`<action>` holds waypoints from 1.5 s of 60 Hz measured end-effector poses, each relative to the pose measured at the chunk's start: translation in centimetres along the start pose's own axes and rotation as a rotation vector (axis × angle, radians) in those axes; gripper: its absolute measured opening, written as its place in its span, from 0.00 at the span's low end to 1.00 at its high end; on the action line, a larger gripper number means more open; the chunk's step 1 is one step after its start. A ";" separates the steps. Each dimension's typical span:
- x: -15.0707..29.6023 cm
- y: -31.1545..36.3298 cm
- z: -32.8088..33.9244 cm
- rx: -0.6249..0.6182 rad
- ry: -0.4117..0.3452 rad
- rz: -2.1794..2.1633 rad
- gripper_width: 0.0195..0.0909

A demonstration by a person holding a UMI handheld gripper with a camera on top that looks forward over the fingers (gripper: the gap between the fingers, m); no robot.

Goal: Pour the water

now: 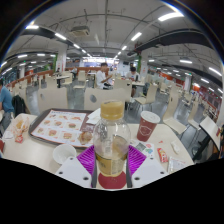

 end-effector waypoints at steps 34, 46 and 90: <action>-6.7 0.1 -1.0 0.072 0.046 -0.083 0.51; -7.8 0.4 2.1 0.064 0.134 -0.081 0.92; -5.8 7.4 27.4 0.028 0.180 -0.009 0.92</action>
Point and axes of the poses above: the point between the fingertips, and its own axes, seen from behind it with the camera up: y to the left, x up, z backward, against the way the camera looks, the point moved 1 cm from there along z, backward, against the way the camera looks, and after that the axes turned 3 degrees about -y, right-handed, at the moved point
